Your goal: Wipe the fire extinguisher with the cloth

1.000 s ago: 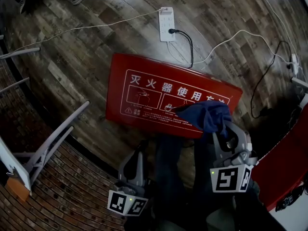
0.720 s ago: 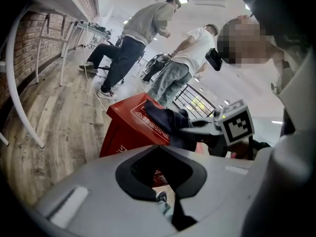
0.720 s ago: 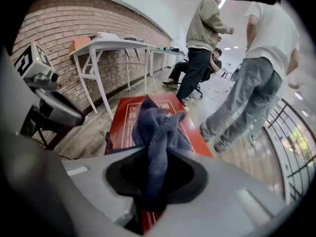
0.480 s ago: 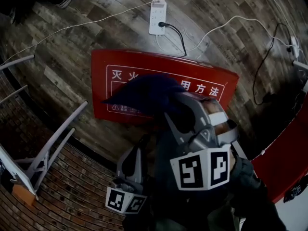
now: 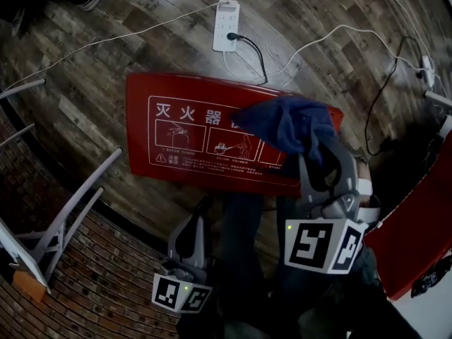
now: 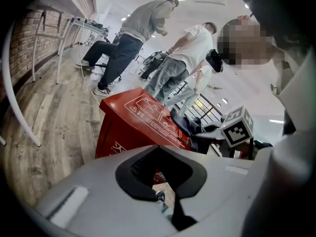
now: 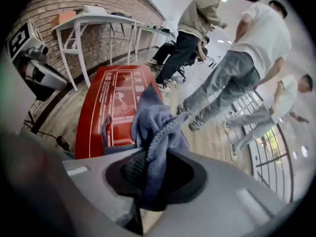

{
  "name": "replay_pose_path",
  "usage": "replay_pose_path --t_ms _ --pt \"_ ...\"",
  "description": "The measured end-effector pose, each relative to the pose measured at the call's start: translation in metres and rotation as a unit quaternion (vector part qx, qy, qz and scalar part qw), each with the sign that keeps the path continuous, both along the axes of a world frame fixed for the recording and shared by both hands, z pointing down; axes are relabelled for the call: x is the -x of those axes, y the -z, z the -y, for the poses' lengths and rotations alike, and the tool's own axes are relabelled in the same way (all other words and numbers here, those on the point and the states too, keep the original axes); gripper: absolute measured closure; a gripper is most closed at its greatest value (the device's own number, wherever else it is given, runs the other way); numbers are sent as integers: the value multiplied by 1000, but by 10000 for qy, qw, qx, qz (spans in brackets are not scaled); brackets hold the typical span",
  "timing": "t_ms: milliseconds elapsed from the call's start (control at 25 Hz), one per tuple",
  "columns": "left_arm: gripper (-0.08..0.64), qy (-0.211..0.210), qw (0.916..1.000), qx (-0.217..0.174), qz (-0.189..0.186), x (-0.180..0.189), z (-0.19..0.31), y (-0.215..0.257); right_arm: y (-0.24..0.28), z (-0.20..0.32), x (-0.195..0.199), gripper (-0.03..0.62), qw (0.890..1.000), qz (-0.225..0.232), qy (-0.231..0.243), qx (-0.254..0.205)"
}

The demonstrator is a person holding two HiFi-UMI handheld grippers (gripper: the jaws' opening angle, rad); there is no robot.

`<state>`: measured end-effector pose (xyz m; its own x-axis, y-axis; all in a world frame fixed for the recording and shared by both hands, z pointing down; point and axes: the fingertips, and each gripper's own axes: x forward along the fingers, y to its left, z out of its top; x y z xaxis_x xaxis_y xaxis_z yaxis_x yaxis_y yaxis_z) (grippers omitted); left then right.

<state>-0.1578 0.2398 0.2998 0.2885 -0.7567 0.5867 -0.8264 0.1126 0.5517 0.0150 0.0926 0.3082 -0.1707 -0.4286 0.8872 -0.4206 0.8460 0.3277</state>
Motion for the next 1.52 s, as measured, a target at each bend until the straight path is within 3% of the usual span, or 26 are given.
replay_pose_path --t_ms 200,320,400,480,560,680,840,1040,1160,1320,1520 --pt "555 -14 10000 8 36 -2 -1 1 0 -19 103 506 9903 885 961 471" --pt "555 -9 10000 4 33 -3 -1 3 -2 -41 127 506 9801 1179 1466 630" --pt "555 2 10000 -14 4 -4 -1 4 -1 -47 111 506 9788 1372 1308 770" --pt "555 2 10000 -33 -10 -4 -2 6 1 -49 74 506 9819 1437 839 903" --pt "555 16 10000 -29 -17 -2 -3 5 0 -54 32 506 9871 1251 448 898" --pt "555 59 10000 -6 -23 1 -7 2 -3 -72 -7 506 9915 934 349 830" --pt "555 96 9999 25 17 4 -9 -2 -5 -90 0 506 9936 551 586 796" --pt "555 108 9999 55 61 5 -11 -2 -7 -111 77 506 9818 1099 1267 887" --pt "555 75 9999 52 72 4 -11 -1 -8 -117 95 506 9765 1229 1496 947" --pt "555 69 10000 36 61 4 -11 2 -6 -115 58 506 9781 1414 1038 1122" --pt "555 127 9999 45 26 7 -13 1 -3 -121 -15 506 9920 1000 348 689"
